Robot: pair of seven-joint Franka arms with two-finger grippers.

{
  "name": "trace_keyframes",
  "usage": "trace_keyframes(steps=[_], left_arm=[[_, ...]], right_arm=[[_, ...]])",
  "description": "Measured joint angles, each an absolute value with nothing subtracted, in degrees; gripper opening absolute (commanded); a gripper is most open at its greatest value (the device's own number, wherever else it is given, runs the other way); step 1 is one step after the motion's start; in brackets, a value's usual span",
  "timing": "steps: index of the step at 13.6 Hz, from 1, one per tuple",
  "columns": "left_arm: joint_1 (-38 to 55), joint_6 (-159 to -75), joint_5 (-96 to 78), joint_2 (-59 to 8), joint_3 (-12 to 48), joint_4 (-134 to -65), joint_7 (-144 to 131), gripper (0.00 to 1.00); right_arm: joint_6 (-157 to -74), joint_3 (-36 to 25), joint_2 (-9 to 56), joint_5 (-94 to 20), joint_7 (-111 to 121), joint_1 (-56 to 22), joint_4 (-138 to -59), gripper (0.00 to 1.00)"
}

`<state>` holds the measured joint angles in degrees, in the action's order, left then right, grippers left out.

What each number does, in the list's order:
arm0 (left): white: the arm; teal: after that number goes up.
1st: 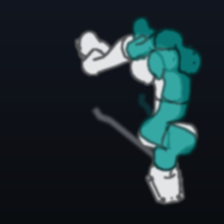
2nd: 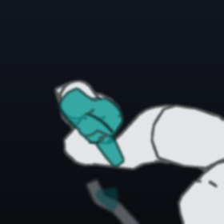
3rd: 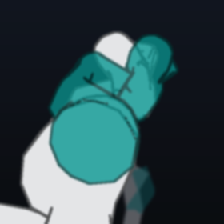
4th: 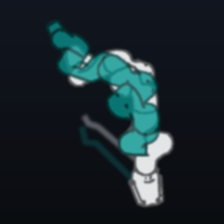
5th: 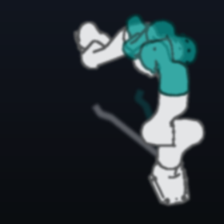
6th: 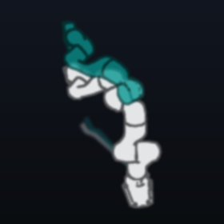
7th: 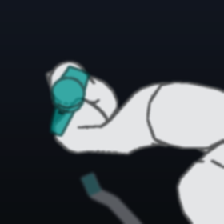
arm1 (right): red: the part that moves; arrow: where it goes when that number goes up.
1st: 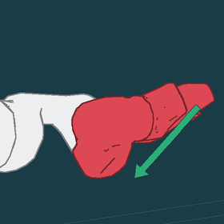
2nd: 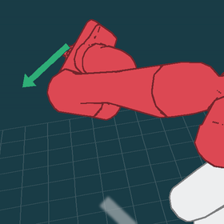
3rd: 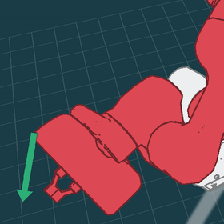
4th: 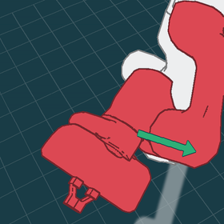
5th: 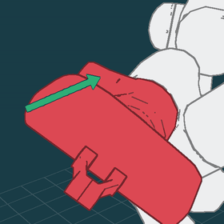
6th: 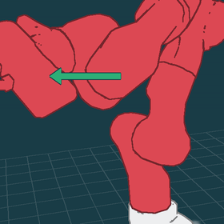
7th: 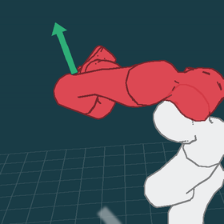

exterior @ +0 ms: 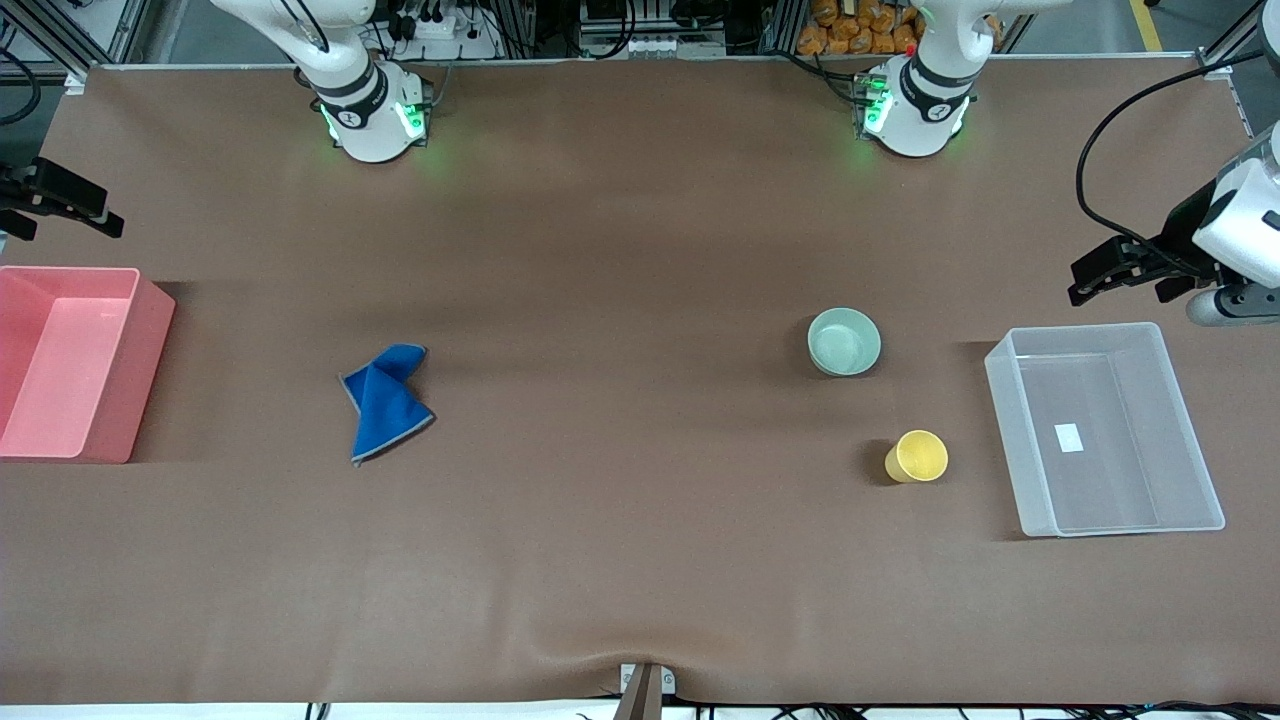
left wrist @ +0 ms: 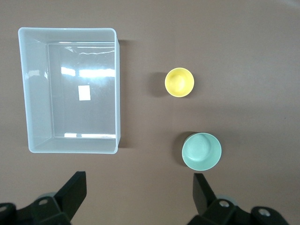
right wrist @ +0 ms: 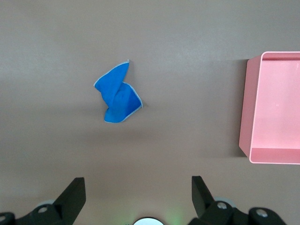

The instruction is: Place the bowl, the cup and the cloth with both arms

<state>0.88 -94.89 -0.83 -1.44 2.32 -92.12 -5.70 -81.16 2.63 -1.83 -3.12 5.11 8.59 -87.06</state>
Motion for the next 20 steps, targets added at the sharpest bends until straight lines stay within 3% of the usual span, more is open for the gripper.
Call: trace_keyframes(steps=[9, 15, 20], left_arm=[[0.9, -94.8, -0.8, -1.4, 2.3, -92.0, -5.7, 1.0], [0.9, -94.7, -0.8, -1.4, 2.2, -92.0, -5.7, 1.0], [0.9, -94.7, -0.9, -1.6, 2.1, -92.0, -6.6, 1.0]], right_arm=[[-81.1, 2.7, -1.8, -3.1, 5.1, 8.6, -87.1, 1.0], [-76.0, 2.8, -1.8, -3.3, 5.2, 8.6, -86.2, 1.0], [-72.9, 3.1, 0.4, -3.4, 5.2, 8.6, -92.2, 1.0]])
